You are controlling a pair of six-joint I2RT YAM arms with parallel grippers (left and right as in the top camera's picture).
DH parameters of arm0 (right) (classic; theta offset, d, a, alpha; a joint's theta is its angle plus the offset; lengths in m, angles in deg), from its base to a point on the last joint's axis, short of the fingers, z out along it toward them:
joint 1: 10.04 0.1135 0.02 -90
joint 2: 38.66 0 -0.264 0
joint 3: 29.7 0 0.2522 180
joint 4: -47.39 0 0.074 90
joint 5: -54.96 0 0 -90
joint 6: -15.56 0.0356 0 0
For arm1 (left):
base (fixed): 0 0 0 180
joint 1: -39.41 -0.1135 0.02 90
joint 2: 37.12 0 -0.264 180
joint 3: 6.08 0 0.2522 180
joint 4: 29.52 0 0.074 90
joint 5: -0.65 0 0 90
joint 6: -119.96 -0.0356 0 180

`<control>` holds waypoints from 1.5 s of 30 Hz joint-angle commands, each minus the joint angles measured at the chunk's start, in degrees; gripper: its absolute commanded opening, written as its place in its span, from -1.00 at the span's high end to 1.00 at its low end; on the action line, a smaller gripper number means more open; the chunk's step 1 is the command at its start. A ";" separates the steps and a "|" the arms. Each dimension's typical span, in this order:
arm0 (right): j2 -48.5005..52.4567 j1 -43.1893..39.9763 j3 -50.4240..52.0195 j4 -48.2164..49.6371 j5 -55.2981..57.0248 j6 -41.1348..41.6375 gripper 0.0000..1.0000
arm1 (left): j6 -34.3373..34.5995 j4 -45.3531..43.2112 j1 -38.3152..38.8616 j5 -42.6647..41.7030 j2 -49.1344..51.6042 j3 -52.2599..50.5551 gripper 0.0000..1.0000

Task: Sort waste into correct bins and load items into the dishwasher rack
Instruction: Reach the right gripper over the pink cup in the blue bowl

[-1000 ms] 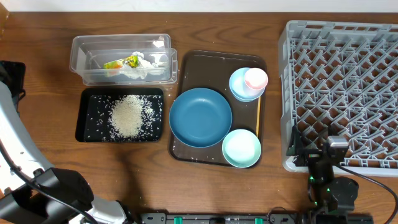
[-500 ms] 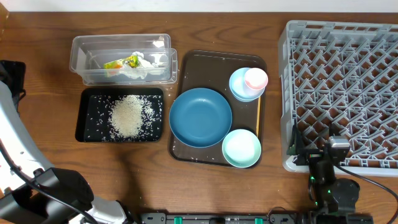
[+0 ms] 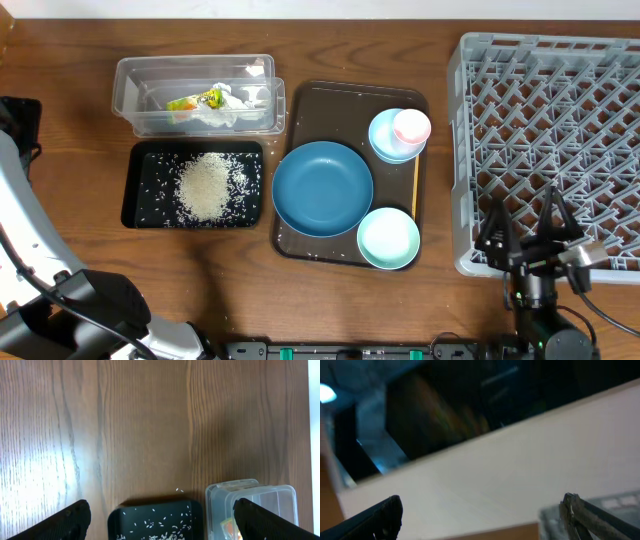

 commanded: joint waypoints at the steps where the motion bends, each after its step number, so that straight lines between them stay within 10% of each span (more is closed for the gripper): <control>1: -0.24 -0.74 0.04 2.93 -0.26 8.20 -0.98 | -0.33 0.31 -0.13 0.11 0.31 -0.07 -0.87; 14: 22.62 -0.74 -27.78 -3.69 -11.02 -4.00 -0.98 | -0.33 0.31 -0.13 0.11 0.31 -0.07 -0.87; 21: 49.35 0.87 -55.30 -22.58 -28.57 -15.45 -0.99 | -0.33 0.31 -0.13 0.11 0.31 -0.07 -0.88; 32: 83.52 18.49 -89.66 -63.54 -13.46 -39.82 -0.99 | -0.33 0.31 -0.13 0.13 0.31 -0.07 -0.88; 45: 100.48 21.97 -92.65 -70.29 -15.63 -38.23 -0.98 | -0.33 0.31 -0.13 0.11 0.31 -0.07 -0.88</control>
